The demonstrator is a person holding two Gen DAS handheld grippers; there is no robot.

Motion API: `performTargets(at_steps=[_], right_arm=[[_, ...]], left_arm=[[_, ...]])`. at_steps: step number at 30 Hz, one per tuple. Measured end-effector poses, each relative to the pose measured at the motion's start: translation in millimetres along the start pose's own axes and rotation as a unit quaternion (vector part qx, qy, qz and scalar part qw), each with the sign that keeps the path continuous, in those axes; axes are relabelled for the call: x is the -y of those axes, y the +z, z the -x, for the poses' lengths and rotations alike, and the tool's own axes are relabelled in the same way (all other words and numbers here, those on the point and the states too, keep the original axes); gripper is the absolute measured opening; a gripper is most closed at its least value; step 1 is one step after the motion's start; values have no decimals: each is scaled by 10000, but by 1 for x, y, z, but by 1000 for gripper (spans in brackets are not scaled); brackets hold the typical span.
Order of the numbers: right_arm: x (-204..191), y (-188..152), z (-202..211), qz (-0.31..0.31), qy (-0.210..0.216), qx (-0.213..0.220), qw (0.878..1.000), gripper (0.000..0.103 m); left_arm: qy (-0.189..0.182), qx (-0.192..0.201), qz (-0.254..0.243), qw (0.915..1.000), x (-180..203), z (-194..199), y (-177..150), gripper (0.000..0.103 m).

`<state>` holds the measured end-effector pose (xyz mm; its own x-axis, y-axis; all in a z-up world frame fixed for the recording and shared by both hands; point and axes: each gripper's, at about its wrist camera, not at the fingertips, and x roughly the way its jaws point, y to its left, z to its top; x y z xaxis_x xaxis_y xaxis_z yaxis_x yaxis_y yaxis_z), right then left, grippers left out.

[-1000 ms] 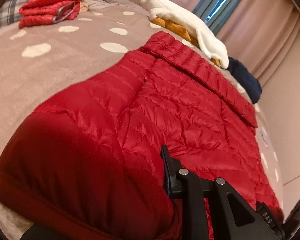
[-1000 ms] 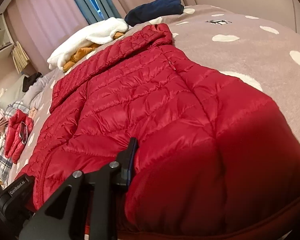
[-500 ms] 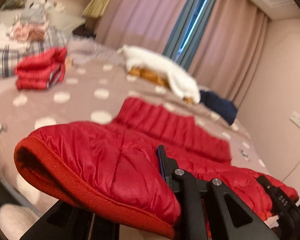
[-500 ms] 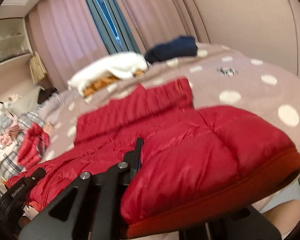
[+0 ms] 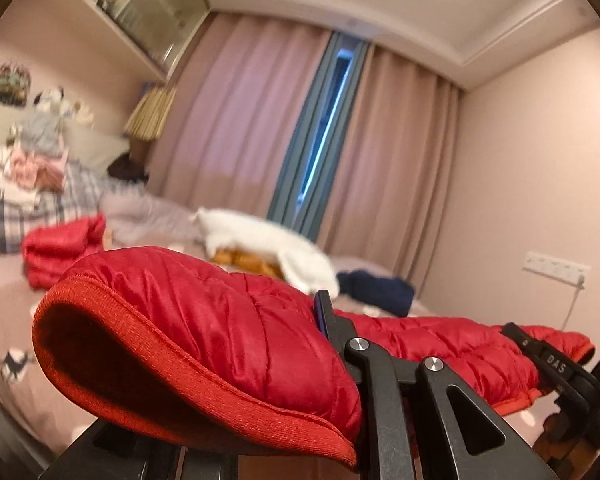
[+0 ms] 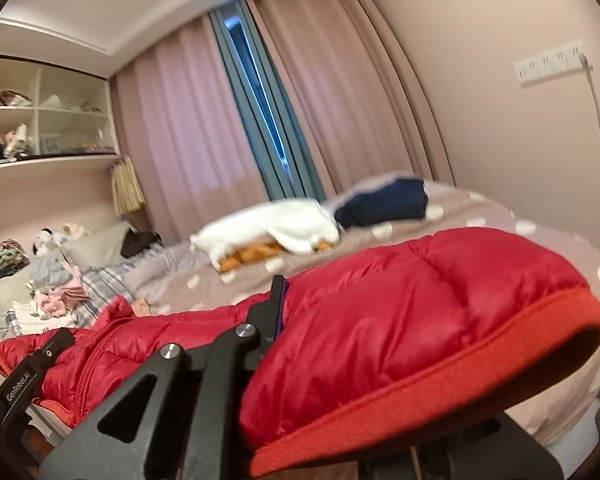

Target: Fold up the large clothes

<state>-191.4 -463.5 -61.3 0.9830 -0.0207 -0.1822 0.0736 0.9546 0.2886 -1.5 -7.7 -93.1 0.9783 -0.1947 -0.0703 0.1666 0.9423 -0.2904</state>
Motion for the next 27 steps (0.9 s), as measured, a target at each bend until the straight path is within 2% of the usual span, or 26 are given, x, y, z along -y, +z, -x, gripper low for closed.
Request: performTargets(at_steps=[2, 4, 9, 12, 18, 24, 27], right_arm=[[-2, 6, 8, 12, 78, 175, 9998, 11], [-3, 8, 11, 2, 140, 256, 9996, 11], [0, -2, -5, -95, 101, -74, 9999, 13], [0, -8, -21, -94, 65, -231, 9997, 14], [-1, -13, -70, 73, -111, -602, 9981, 14], [-1, -12, -130, 254, -337, -852, 9955, 13], [2, -17, -154, 274, -479, -1022, 9932, 14]], left_arm=[[-63, 118, 5, 9999, 1, 5, 3, 16], [-73, 41, 55, 9999, -1, -1, 2, 16], [55, -219, 196, 9996, -13, -22, -7, 16], [285, -427, 169, 9985, -17, -43, -13, 16], [317, -626, 244, 9972, -29, -91, -12, 16], [641, -902, 210, 9936, -30, -150, -18, 16], [705, -1045, 284, 9916, -34, -164, -25, 16]])
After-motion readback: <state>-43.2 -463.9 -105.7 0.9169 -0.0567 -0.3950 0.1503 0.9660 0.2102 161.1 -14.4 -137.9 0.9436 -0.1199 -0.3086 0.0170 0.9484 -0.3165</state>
